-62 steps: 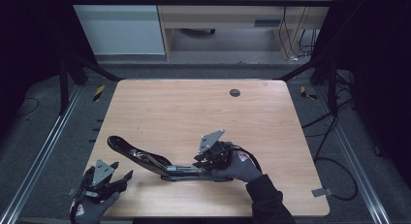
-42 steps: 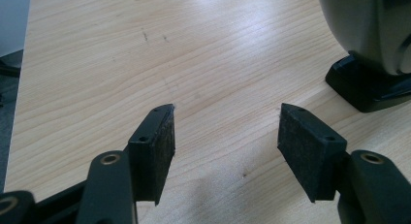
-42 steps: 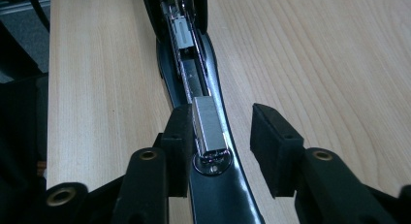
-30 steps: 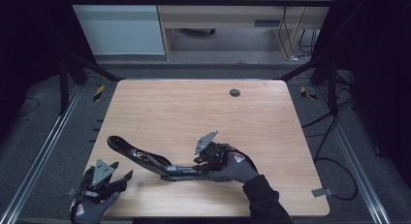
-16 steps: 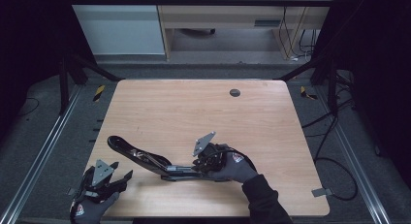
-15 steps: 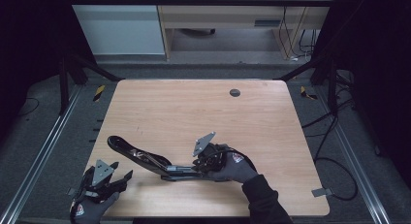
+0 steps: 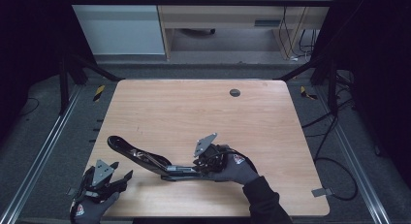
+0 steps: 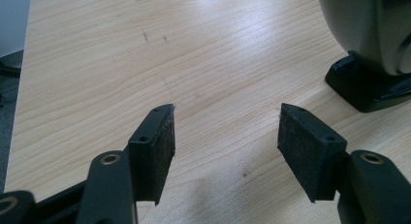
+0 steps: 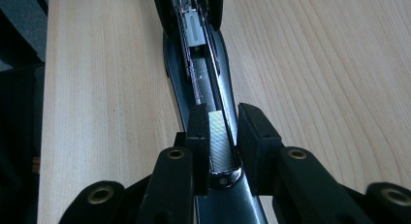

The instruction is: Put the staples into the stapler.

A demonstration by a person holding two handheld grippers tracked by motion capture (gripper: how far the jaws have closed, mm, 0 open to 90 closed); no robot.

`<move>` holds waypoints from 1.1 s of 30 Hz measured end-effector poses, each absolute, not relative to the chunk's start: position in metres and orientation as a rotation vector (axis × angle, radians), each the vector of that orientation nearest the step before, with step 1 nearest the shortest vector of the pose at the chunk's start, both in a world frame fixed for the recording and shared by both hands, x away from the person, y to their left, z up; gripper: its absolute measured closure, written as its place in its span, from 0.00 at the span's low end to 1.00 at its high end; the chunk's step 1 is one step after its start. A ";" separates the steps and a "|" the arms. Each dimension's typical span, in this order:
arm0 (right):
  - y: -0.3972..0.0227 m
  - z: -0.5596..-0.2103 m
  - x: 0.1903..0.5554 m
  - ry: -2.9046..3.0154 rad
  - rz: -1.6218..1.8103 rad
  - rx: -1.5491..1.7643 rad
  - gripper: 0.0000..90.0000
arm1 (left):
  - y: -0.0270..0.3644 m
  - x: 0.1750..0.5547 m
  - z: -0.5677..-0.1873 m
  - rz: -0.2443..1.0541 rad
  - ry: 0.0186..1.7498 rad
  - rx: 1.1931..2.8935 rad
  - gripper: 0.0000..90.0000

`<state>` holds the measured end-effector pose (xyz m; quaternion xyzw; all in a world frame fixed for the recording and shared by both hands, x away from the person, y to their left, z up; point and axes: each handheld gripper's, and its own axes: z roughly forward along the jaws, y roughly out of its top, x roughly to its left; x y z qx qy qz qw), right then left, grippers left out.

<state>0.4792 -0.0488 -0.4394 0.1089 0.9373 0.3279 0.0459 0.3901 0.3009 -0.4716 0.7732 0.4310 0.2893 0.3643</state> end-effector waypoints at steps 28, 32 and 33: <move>-0.115 -0.430 0.473 2.467 1.143 0.861 0.74 | 0.302 0.386 -0.463 0.696 1.062 1.912 0.42; -0.128 -0.434 0.471 2.378 1.141 0.975 0.69 | 0.301 0.385 -0.461 0.683 1.044 1.899 0.41; -0.132 -0.435 0.471 2.366 1.138 0.995 0.68 | 0.301 0.384 -0.460 0.681 1.038 1.895 0.41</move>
